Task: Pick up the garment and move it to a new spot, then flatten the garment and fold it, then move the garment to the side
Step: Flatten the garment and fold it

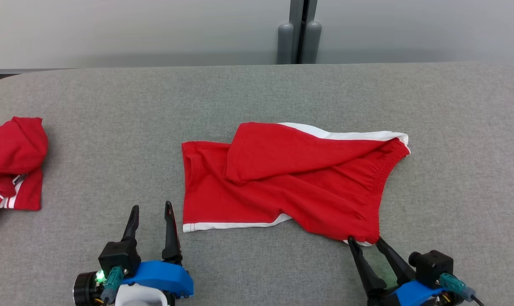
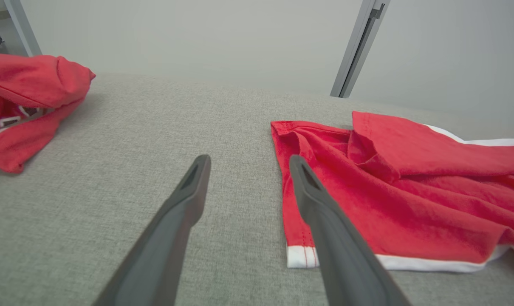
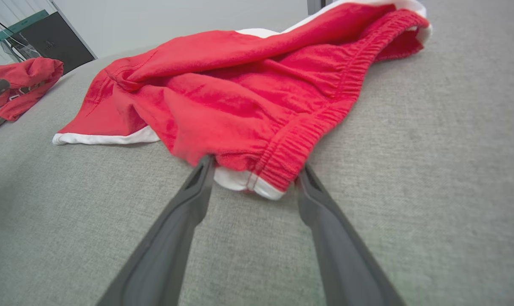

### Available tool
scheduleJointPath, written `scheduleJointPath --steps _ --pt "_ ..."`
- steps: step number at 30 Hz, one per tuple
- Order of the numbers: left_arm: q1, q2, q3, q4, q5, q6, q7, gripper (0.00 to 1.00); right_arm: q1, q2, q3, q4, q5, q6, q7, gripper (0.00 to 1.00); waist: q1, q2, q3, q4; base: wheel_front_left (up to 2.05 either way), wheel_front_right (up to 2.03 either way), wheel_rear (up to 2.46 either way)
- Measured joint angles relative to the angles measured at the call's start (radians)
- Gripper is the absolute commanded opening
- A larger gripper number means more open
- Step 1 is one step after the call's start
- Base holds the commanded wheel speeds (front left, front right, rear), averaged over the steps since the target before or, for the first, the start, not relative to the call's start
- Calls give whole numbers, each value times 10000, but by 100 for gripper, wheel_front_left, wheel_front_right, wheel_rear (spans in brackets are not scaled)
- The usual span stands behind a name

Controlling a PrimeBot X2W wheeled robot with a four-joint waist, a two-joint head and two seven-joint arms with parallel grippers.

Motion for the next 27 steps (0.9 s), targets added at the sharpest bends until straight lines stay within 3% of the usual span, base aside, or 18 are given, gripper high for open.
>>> scheduleJointPath --steps 2,13,23,24,25,26,27 --pt "-12 0 -35 -4 36 -4 0 100 -51 -23 -54 -29 0 0 2 2 0 0 61 41 0 0 0" --pt "-58 -4 -1028 173 -82 -251 0 100 -244 -274 -1220 -704 -90 0 0 0 -1 0 240 209 0 0 0" --pt "-623 -4 -2040 328 -299 -263 0 100 -1882 -468 -1526 1383 -1183 0 -2 0 1 0 849 824 0 0 0" --pt "-621 -6 -2036 362 -357 -236 0 100 -2036 -466 -1509 1567 -1266 0 -2 36 1 0 910 884 0 0 0" --pt "-622 -4 -2029 389 -397 -224 0 100 -2142 -460 -1490 1728 -1304 0 -4 87 1 1 961 933 0 0 0" --pt "-622 -4 -2015 410 -410 -203 0 100 -2198 -464 -1444 1827 -1386 0 -6 100 1 1 996 969 0 0 0" --pt "-620 2 -1981 424 -447 -165 0 100 -2222 -460 -1419 1866 -1455 0 -13 100 2 0 1007 980 0 0 0"
